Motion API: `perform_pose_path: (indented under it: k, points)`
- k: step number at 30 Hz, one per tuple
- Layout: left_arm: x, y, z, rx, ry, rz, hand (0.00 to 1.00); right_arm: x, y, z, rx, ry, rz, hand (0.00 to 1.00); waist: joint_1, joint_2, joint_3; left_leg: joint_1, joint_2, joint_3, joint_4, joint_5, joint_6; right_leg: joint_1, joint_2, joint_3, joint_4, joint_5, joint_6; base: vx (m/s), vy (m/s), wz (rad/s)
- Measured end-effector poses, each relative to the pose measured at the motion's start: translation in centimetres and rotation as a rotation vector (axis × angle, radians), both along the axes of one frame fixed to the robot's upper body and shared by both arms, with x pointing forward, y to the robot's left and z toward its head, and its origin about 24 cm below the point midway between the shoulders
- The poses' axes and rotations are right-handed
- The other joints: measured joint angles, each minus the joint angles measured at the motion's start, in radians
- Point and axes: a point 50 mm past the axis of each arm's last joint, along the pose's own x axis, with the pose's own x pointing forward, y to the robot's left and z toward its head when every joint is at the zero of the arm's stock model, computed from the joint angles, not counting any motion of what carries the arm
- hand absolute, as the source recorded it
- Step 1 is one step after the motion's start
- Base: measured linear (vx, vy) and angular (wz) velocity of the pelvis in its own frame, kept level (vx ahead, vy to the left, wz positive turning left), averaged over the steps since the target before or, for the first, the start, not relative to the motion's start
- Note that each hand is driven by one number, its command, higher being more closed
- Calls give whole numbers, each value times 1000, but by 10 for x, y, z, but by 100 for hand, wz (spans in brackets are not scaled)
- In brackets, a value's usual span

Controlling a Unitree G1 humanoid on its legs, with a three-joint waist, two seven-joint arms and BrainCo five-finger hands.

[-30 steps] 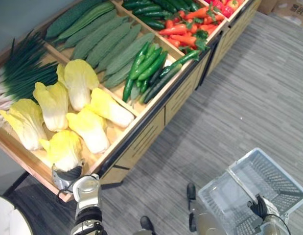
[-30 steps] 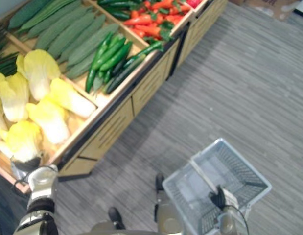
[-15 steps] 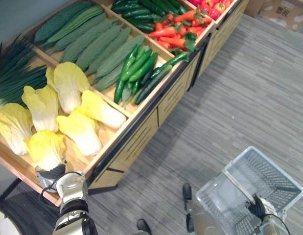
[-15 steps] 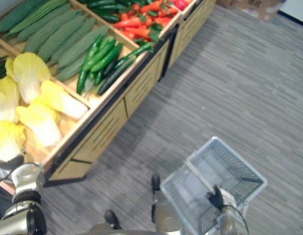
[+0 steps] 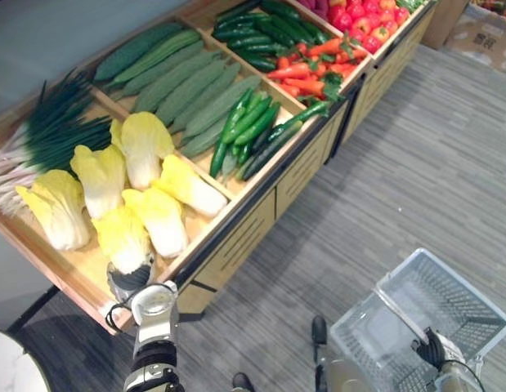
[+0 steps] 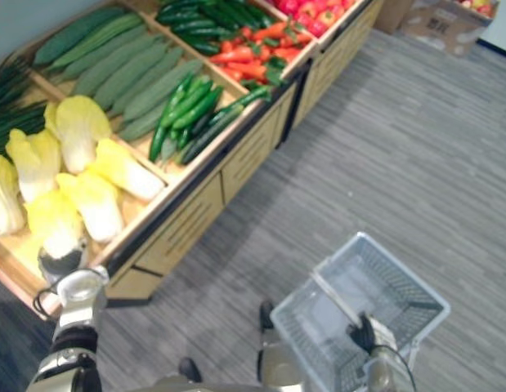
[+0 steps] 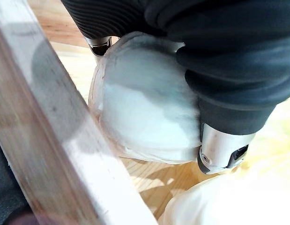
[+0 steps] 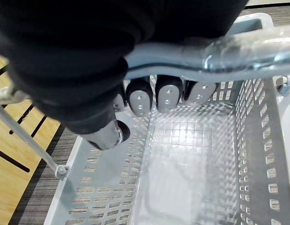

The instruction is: Pick vegetable in the basket

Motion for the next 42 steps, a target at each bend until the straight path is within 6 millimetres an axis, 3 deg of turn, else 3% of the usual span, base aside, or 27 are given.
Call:
perform_pose_path:
  k: [6,12,17,22,25,30,36,42]
  points:
    - [-12,-18,-3,-25,-42,-23,100,-13,-10,-2,-7,36,-75,100,14,32,-38,-2,0,-16,-2,0,1,5,-2,-13,0,0,0,-31,-33,5]
    - [-20,-24,6,-18,-104,-17,100,-21,-8,-8,16,56,-132,100,18,30,-69,-1,0,-26,-3,3,4,17,-3,-24,-1,0,0,-23,-22,6]
    - [-24,-26,32,46,-218,-7,100,-28,-6,-13,33,74,-166,100,20,26,-96,0,-3,-28,-4,3,5,19,-6,-25,-2,0,1,0,0,0]
    - [-21,-33,71,183,-352,-30,100,-30,-6,-13,38,75,-180,100,20,26,-100,3,-5,-28,-4,5,7,22,-6,-20,-1,2,4,0,0,0]
    - [-17,-48,88,239,-408,-97,100,-29,-6,-13,39,76,-178,100,21,26,-105,4,-8,-28,-3,5,7,25,-6,-19,-2,3,5,0,0,0]
    - [-7,-105,114,306,-530,-404,100,-18,-18,-3,25,65,-145,100,25,28,-121,18,-20,-22,0,-1,18,36,-14,-3,-2,9,13,-9,3,-4]
    - [-1,-155,115,302,-543,-772,100,14,-28,28,6,-42,-42,100,20,31,-125,34,-30,5,0,-9,27,35,-23,32,-2,17,25,-34,2,-13]
    - [-2,-193,105,281,-499,-1077,100,43,-18,47,33,-114,69,100,15,34,-126,49,-49,60,-3,-12,31,11,-27,89,-2,29,35,-14,1,-27]
